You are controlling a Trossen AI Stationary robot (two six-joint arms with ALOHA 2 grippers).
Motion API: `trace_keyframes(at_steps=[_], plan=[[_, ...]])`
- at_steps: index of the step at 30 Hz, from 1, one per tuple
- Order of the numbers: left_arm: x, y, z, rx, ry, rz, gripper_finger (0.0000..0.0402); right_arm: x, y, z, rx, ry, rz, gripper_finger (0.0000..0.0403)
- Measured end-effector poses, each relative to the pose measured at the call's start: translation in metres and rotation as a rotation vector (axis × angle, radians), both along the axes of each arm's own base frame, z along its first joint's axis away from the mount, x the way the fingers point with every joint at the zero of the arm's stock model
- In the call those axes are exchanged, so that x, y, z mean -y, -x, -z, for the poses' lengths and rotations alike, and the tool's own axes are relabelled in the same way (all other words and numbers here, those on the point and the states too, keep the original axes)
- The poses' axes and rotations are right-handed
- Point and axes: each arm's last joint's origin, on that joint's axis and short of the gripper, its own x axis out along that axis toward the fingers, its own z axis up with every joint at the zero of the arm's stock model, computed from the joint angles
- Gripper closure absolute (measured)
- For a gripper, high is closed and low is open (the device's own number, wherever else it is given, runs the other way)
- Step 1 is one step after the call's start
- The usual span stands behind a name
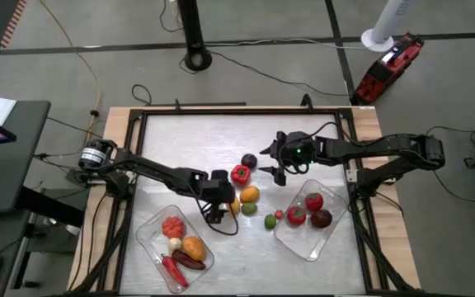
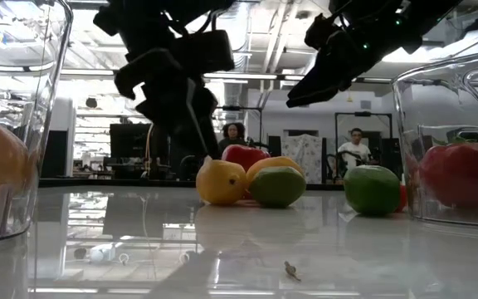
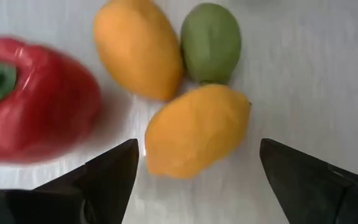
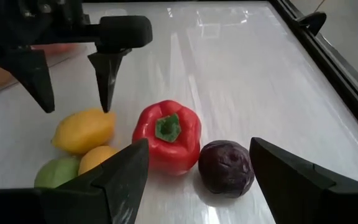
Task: Sort produce into baskets
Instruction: Put the yellow lemon into the right transparent bin
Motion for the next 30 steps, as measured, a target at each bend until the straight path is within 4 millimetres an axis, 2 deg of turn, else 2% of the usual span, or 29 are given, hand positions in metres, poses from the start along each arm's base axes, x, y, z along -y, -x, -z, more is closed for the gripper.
trace_keyframes(at_steps=[6, 10, 13, 15, 18, 23, 30], plan=[[-0.005, 0.002, 0.002, -0.016, -0.033, -0.024, 0.0087, -0.008, -0.001, 0.001, -0.012, -0.025, -0.02, 0.0097], [-0.002, 0.007, -0.01, 0.038, -0.171, -0.041, 0.0106, -0.024, -0.005, 0.003, -0.035, 0.026, 0.006, 0.0097], [-0.001, 0.02, -0.023, 0.133, -0.243, -0.038, 0.0123, -0.04, -0.01, 0.004, -0.08, 0.033, -0.04, 0.0097], [-0.008, 0.032, -0.03, 0.202, -0.227, -0.06, 0.0135, -0.051, -0.014, -0.001, -0.077, 0.034, -0.078, 0.0097], [-0.022, 0.052, -0.044, 0.333, -0.187, -0.122, 0.0147, -0.062, -0.021, 0.002, -0.111, 0.038, -0.132, 0.0097], [-0.035, 0.079, -0.064, 0.542, -0.124, -0.191, 0.0154, -0.066, -0.034, 0.02, -0.197, -0.015, -0.213, 0.0097], [-0.039, 0.098, -0.095, 0.828, -0.143, -0.19, 0.0154, -0.063, -0.059, 0.044, -0.301, 0.0, -0.24, 0.0097]])
